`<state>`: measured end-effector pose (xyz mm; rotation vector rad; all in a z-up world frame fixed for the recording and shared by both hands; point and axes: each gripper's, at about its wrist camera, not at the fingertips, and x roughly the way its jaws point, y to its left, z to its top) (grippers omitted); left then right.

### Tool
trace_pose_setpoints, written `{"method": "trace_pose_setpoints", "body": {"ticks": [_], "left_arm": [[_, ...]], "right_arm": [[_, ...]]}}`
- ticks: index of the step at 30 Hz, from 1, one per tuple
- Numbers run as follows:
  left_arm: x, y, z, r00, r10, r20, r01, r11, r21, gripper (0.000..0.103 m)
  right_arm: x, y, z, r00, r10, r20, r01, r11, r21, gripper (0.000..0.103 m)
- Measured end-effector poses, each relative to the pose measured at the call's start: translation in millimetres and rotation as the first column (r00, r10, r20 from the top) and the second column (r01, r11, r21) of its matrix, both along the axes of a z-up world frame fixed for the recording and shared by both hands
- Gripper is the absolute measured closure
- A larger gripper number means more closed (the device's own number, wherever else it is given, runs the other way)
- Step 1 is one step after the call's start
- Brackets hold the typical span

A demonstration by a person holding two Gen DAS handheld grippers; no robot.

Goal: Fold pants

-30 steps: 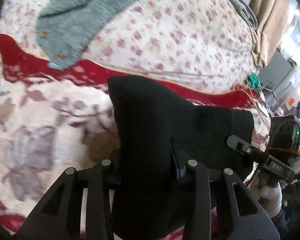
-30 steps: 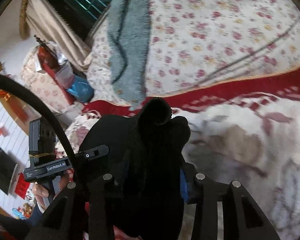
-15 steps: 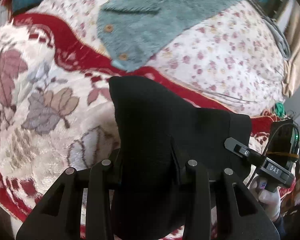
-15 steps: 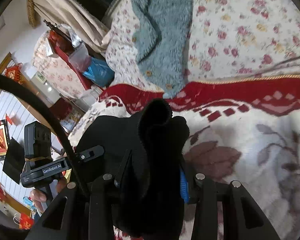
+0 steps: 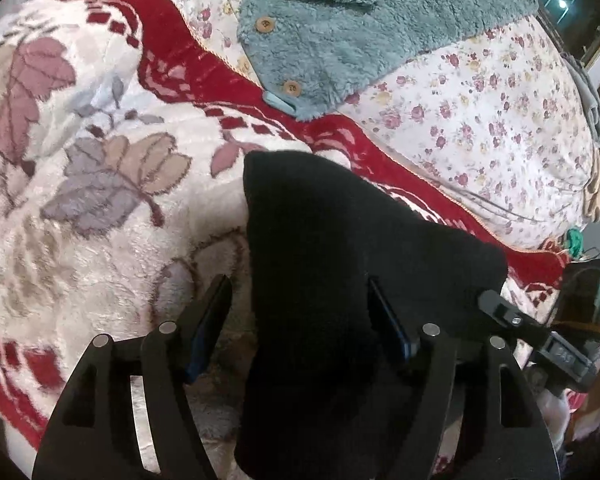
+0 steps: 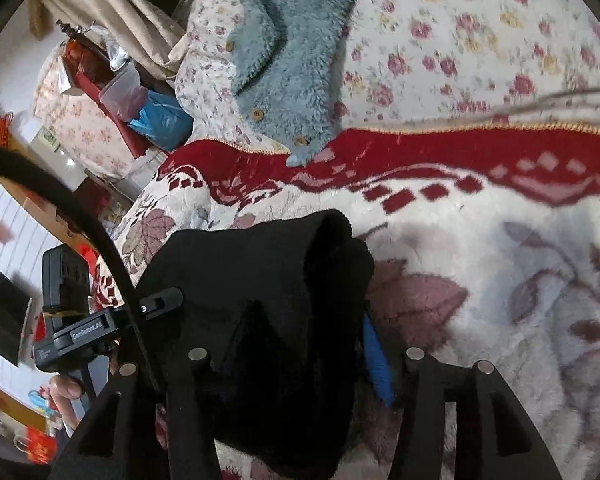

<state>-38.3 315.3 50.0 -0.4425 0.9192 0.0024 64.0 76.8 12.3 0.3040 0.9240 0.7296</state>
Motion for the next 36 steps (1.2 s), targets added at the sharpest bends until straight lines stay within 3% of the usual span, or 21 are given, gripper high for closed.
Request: {"method": "trace_pose_setpoints", "body": {"ticks": [6, 10, 15, 24, 36], "left_arm": [[-19, 1, 24, 0.998, 0.058, 0.034, -0.061, 0.994, 0.089, 0.033], [-33, 1, 38, 0.995, 0.083, 0.063, -0.089, 0.991, 0.097, 0.033], [-50, -16, 51, 0.992, 0.086, 0.095, -0.101, 0.980, 0.170, 0.033], [-70, -48, 56, 0.987, 0.094, 0.131, -0.127, 0.954, 0.272, 0.033], [-84, -55, 60, 0.983, 0.118, 0.143, -0.152, 0.954, 0.260, 0.033]], "right_arm": [[-22, -13, 31, 0.994, -0.038, 0.099, 0.039, 0.999, -0.012, 0.053], [-42, -5, 56, 0.982, -0.006, 0.189, 0.018, 0.998, -0.063, 0.053], [-63, 12, 68, 0.965, 0.018, 0.263, 0.021, 0.989, -0.148, 0.052], [-83, 27, 59, 0.970, 0.016, 0.244, 0.021, 0.989, -0.147, 0.052], [-101, 31, 67, 0.963, 0.025, 0.268, 0.018, 0.987, -0.158, 0.051]]}}
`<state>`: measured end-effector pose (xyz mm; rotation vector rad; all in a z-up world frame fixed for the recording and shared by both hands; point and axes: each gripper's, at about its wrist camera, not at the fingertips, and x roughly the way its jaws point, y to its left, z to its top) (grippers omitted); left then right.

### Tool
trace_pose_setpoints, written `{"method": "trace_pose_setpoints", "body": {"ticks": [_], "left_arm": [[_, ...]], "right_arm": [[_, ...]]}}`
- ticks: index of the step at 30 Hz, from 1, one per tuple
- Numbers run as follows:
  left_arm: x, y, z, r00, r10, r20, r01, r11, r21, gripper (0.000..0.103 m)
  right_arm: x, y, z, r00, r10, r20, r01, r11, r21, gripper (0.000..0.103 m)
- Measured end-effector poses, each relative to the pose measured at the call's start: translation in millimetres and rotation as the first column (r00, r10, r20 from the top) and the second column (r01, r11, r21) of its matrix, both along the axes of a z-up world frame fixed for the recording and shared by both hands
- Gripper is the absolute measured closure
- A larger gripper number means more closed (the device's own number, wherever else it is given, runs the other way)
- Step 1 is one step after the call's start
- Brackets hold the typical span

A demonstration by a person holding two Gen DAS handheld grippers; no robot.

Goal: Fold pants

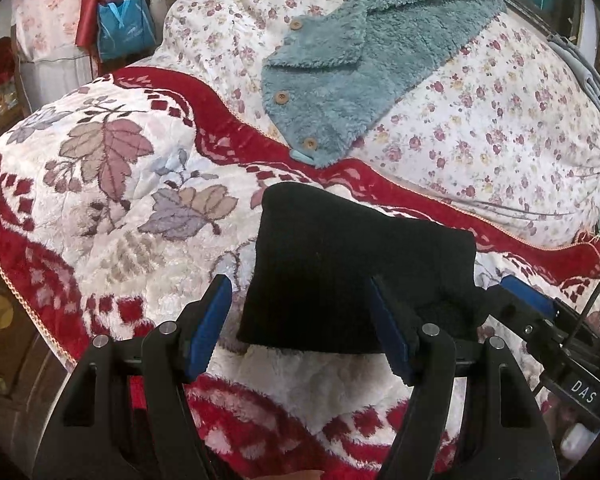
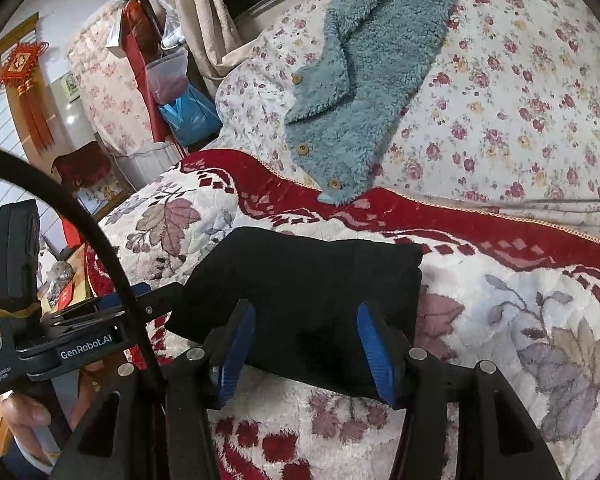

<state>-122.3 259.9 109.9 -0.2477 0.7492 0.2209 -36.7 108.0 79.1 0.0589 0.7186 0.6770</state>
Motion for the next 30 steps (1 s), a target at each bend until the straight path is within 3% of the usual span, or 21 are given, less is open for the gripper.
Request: {"method": "trace_pose_setpoints", "body": {"ticks": [30], "left_arm": [[0.0, -4.6, -1.1, 1.000, 0.005, -0.016, -0.004, 1.000, 0.029, 0.033]], "right_arm": [[1.9, 4.2, -8.4, 0.999, 0.024, -0.044, -0.023, 1.000, 0.022, 0.051]]}}
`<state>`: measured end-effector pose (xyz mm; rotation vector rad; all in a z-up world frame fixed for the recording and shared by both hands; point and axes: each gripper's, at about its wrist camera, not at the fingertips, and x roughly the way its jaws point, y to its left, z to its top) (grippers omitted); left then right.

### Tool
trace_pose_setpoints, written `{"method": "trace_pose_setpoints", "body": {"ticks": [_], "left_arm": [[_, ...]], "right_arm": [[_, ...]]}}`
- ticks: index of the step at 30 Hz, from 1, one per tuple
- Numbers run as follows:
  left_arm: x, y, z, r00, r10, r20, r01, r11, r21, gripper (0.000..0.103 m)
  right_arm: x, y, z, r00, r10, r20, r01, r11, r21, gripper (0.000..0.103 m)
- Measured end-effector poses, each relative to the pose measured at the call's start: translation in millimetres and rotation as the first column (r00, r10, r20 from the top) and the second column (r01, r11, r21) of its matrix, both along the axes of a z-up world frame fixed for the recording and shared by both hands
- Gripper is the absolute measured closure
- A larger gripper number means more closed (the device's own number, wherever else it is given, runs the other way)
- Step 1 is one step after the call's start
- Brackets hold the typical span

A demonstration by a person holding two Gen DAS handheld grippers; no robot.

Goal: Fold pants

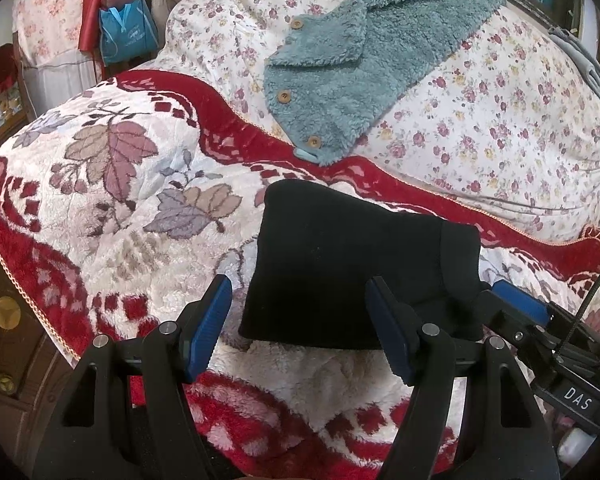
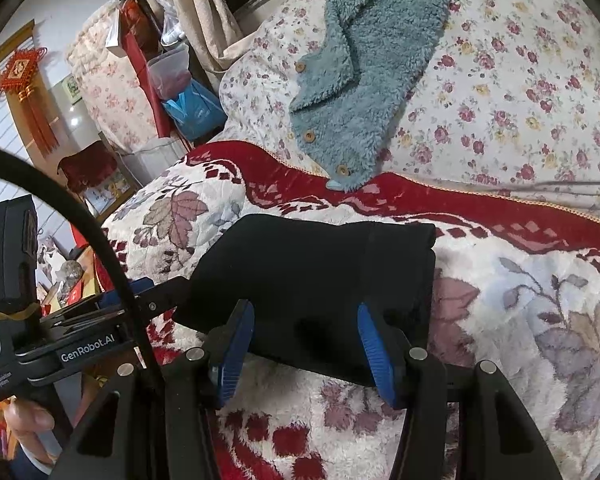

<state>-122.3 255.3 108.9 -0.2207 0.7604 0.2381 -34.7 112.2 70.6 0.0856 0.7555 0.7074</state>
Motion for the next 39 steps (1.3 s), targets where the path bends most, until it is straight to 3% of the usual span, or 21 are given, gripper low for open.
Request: {"method": "trace_pose_setpoints", "body": {"ticks": [39], "left_arm": [[4, 7, -5, 1.000, 0.013, 0.003, -0.013, 1.000, 0.003, 0.033]], "right_arm": [[8, 12, -5, 0.999, 0.018, -0.026, -0.019, 1.000, -0.013, 0.051]]}}
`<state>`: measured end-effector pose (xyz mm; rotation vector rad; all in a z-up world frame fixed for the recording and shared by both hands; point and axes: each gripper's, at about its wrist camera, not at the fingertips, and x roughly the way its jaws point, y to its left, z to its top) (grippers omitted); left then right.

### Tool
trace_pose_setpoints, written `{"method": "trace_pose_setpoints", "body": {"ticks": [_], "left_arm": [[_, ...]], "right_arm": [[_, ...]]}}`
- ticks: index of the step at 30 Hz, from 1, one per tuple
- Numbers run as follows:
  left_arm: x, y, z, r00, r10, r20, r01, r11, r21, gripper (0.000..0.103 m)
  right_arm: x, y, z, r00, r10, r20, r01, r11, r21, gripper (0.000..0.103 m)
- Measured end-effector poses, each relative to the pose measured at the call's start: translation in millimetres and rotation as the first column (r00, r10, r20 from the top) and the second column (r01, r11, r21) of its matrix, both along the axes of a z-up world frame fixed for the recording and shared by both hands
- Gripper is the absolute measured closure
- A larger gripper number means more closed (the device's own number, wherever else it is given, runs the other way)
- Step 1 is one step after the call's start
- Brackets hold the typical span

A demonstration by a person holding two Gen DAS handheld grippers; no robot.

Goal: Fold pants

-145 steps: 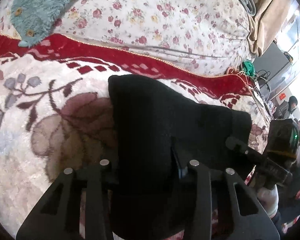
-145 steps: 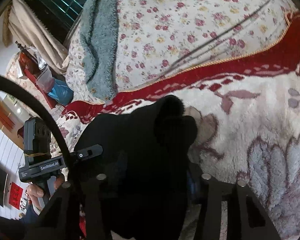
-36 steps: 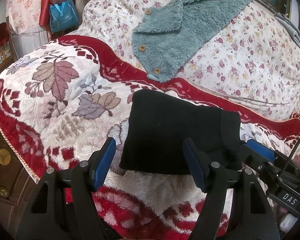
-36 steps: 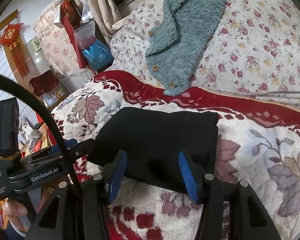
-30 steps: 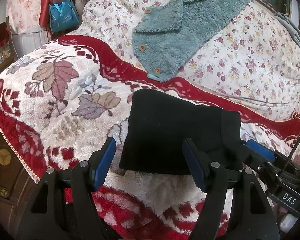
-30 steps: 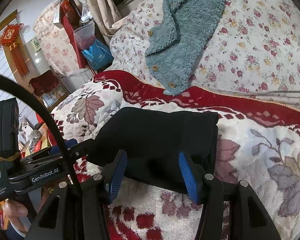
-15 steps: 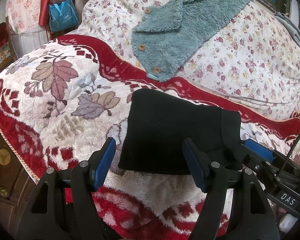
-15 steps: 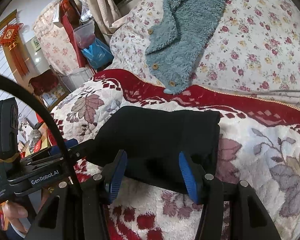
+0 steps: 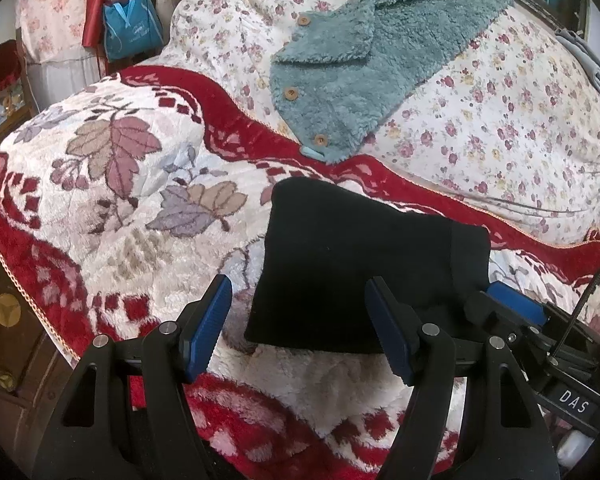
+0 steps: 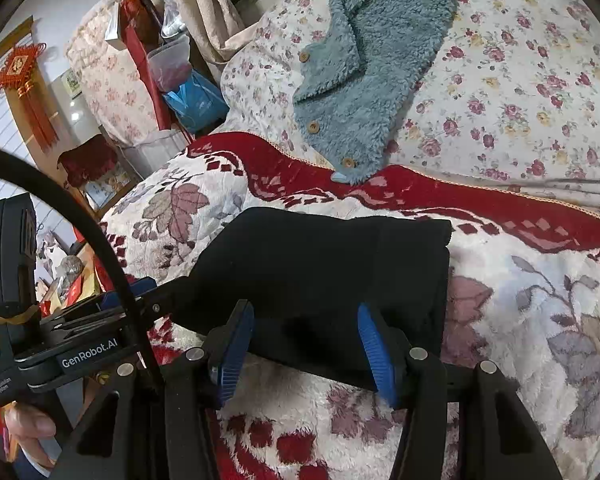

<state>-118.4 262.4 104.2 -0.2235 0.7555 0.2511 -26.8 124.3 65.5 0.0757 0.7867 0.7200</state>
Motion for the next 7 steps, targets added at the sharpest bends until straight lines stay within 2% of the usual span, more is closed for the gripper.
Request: {"method": "trace_pose_setpoints", "body": {"ticks": [3, 7], "left_arm": [[-3.1, -0.7, 4.6, 0.999, 0.004, 0.042, -0.006, 0.999, 0.043, 0.033], [-0.2, -2.2, 8.3, 1.000, -0.008, 0.020, 0.007, 1.000, 0.030, 0.033]], "right_arm": [[1.9, 1.9, -0.3, 1.000, 0.006, -0.005, -0.006, 1.000, 0.000, 0.051], [1.8, 0.9, 1.9, 1.000, 0.009, 0.001, -0.009, 1.000, 0.000, 0.051]]}}
